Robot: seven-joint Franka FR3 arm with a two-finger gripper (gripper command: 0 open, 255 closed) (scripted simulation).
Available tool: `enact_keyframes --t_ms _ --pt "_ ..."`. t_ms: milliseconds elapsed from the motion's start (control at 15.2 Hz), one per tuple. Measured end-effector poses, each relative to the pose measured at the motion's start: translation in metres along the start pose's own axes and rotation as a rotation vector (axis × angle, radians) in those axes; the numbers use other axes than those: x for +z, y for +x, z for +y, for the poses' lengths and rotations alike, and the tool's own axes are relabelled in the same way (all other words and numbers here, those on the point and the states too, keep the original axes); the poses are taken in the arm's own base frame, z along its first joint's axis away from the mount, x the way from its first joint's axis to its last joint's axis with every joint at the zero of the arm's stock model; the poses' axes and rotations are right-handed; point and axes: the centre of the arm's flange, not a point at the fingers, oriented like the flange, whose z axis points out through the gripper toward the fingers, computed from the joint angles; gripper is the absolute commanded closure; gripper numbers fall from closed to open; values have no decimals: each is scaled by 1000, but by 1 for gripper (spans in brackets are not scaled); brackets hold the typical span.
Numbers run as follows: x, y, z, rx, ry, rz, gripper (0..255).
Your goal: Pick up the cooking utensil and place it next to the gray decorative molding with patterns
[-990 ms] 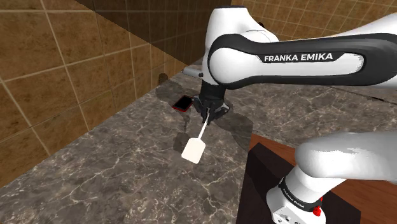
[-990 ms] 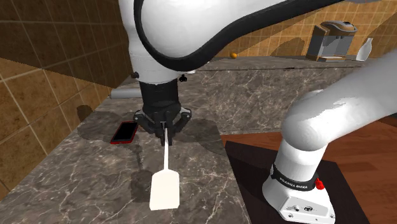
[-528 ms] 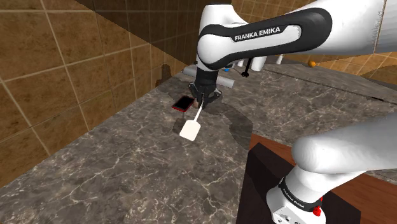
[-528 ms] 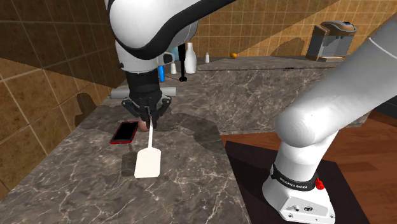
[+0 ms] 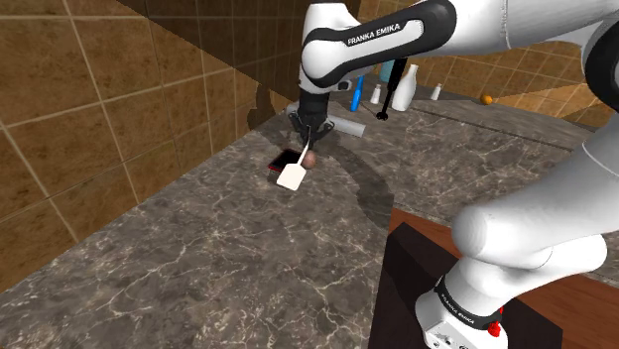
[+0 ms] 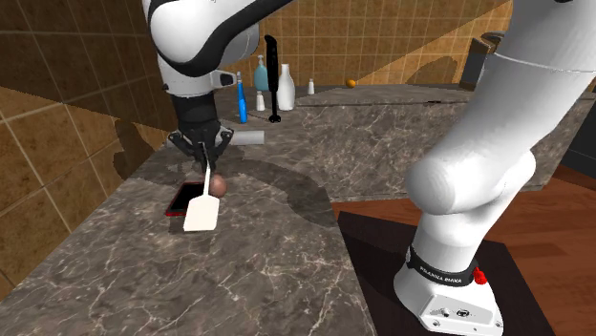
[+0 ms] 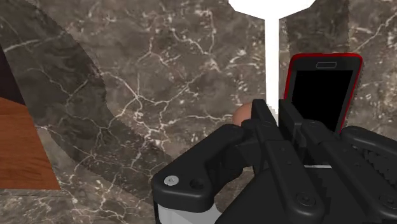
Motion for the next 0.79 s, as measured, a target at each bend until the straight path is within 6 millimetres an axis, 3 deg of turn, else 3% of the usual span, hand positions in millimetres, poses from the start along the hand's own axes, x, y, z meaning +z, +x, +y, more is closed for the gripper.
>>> enact_keyframes --t_ms 792 --pt "9 135 -82 -2 3 0 255"
